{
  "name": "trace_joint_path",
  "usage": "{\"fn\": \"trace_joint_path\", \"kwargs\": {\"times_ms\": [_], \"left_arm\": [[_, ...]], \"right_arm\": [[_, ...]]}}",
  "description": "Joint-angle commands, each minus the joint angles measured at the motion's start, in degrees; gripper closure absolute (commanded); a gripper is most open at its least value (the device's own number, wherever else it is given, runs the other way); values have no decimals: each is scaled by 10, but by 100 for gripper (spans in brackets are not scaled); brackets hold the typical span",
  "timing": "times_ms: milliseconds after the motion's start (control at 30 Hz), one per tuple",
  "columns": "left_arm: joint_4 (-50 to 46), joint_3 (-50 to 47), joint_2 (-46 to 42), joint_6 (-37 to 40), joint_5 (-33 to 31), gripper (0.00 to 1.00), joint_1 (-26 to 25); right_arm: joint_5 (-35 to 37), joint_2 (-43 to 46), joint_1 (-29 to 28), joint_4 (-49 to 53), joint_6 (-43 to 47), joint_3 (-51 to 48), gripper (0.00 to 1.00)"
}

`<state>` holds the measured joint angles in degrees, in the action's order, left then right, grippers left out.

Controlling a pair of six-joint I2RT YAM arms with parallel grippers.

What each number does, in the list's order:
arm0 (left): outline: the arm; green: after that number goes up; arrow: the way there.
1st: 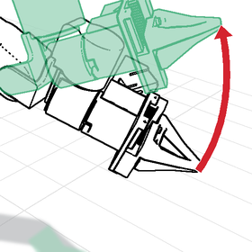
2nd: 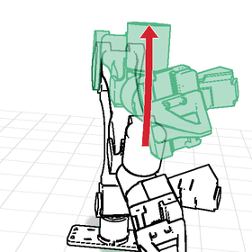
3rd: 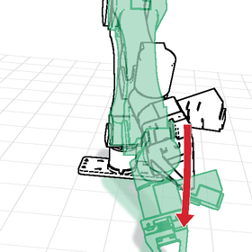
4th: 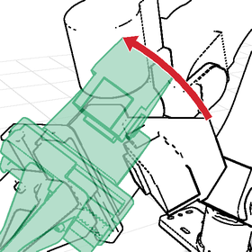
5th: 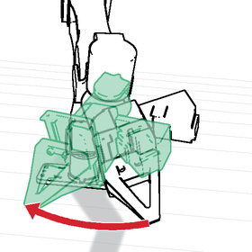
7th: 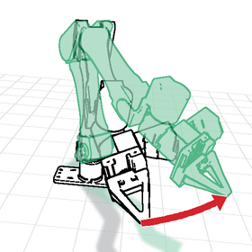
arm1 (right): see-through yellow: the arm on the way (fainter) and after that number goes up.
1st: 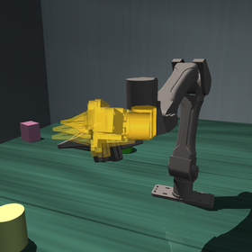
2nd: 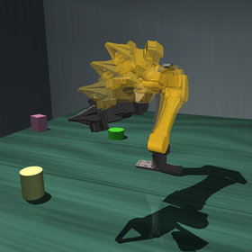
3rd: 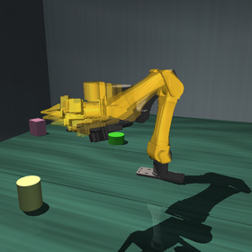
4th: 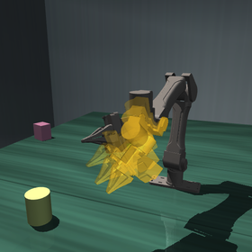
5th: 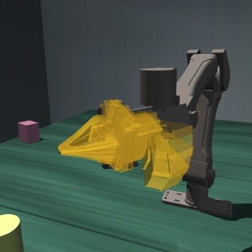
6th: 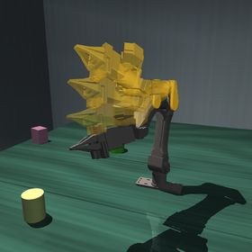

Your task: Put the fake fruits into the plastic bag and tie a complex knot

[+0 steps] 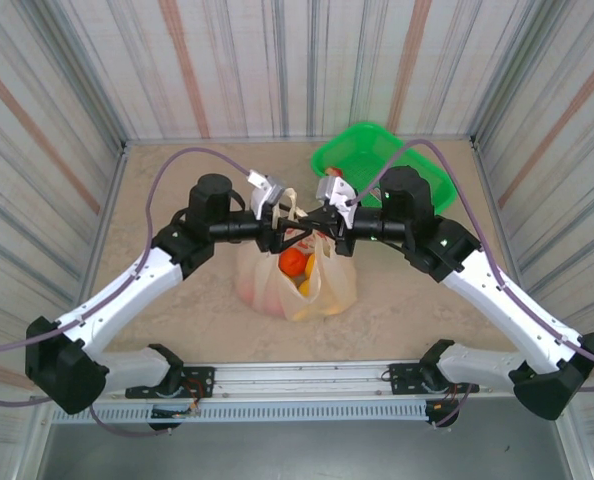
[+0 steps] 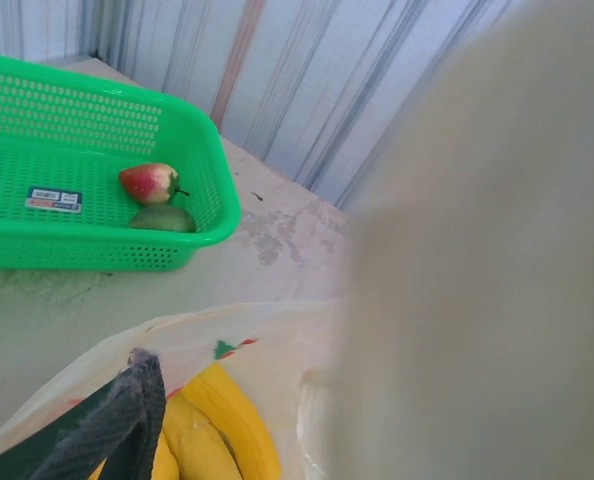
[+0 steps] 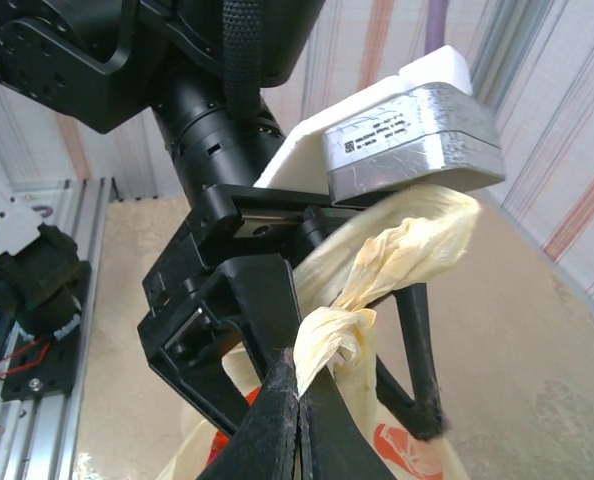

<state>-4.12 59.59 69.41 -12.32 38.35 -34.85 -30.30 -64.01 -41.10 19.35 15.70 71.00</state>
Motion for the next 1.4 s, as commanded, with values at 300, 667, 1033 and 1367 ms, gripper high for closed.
{"fn": "trace_joint_path", "kwargs": {"times_ms": [300, 667, 1033, 1367], "left_arm": [[-28, -43, -78, -7, -31, 26, 12], [4, -56, -84, 44, -122, 35, -10], [42, -108, -131, 191, -410, 48, -139], [29, -71, -104, 117, -174, 100, -33]], "right_arm": [[-32, 2, 9, 17, 42, 7, 100], [-31, 20, 42, 34, -37, -6, 100], [-22, 40, 53, 42, -67, -25, 100], [-39, 86, 57, 63, -52, -39, 100]]}}
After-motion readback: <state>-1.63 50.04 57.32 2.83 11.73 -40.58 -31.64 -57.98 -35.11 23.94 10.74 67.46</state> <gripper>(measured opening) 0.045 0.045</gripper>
